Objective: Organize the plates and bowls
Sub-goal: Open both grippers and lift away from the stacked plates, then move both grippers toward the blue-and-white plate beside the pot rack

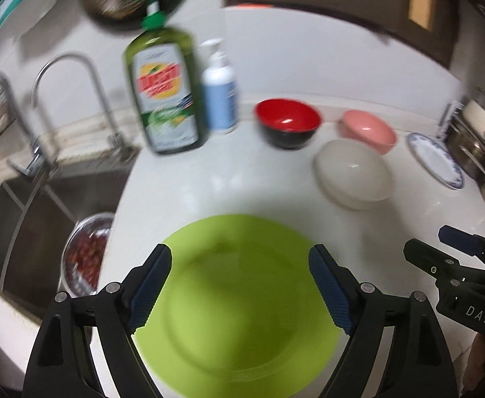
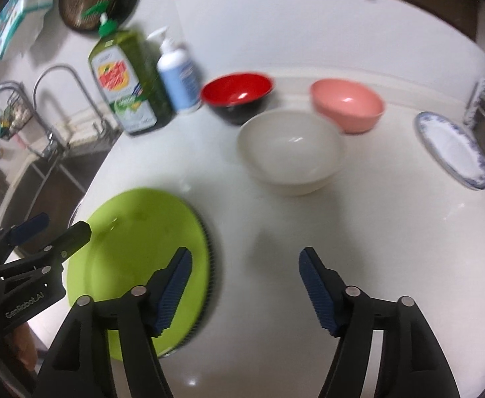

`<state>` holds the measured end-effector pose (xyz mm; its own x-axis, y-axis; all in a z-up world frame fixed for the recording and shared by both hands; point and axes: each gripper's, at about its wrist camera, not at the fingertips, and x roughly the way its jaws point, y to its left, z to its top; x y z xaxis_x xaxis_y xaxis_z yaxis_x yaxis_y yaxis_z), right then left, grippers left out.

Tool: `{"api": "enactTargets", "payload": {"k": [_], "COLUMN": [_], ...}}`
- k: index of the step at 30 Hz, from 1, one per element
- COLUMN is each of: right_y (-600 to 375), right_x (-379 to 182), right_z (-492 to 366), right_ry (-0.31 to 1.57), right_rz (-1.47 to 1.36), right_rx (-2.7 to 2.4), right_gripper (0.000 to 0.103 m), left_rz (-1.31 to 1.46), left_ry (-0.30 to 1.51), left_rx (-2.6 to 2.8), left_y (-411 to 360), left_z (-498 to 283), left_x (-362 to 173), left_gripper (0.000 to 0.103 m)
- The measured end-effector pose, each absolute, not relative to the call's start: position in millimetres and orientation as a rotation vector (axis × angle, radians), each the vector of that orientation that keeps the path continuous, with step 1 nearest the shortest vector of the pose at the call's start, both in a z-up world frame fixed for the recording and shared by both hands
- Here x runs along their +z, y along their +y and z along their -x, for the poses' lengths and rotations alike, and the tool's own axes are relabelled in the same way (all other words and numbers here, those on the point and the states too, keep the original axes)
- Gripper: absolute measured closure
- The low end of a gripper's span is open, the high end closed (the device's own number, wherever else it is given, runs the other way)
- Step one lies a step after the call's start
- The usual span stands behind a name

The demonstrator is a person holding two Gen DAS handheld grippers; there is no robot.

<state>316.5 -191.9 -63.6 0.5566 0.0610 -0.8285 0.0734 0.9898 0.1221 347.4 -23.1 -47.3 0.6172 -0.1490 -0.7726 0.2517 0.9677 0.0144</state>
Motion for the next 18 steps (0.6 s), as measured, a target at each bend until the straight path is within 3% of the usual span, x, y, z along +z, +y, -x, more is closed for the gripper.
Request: {"api": "enactTargets", "payload": {"k": [8, 18], "right_y": [-246, -321], "right_x": [-38, -20], "right_z": [-295, -278], "right_ry": [0.902, 0.84], "right_rz": [-0.161, -0.187], "right_rx": [-0.114, -0.252], "right_gripper": [0.027, 0.027], "left_rz": [-0.171, -0.226], "left_ry": [0.791, 0.736], "left_rx": [-0.318, -0.437], "left_y": [-88, -170], "left_z": [-346, -347], "left_x": [-25, -5], "left_gripper": [0.006, 0.005]}}
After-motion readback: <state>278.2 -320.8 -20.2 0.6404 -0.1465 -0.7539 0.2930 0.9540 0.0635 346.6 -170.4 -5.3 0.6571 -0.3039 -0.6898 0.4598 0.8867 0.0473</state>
